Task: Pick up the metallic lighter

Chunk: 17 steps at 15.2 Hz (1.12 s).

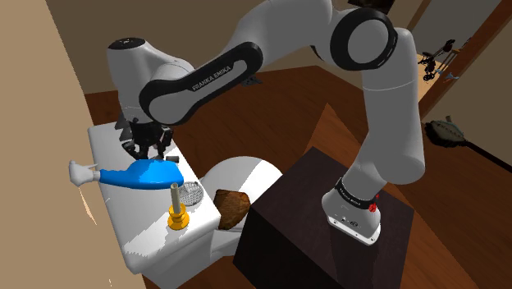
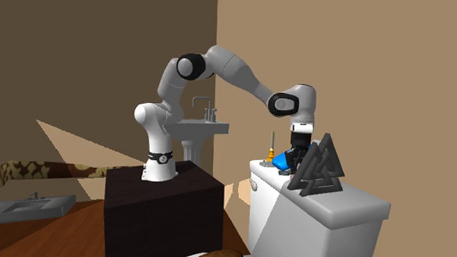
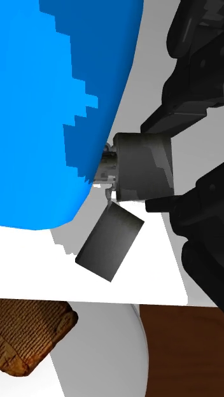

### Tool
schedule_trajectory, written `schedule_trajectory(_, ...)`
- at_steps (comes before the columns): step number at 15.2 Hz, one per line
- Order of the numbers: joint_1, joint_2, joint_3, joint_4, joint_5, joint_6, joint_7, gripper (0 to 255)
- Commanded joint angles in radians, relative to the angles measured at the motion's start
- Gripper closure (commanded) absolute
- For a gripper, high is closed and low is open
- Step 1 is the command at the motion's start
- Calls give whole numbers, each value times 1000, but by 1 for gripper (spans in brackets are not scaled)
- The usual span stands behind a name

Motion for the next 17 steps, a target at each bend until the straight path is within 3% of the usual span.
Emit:
schedule_trajectory(1, -2, 5, -5, -2, -2, -8, 0, 255)
schedule_trajectory(8, -4, 4, -5, -5, -2, -6, 0, 255)
schedule_trajectory(17, -13, -56, 12, 27, 25, -95, -17, 255)
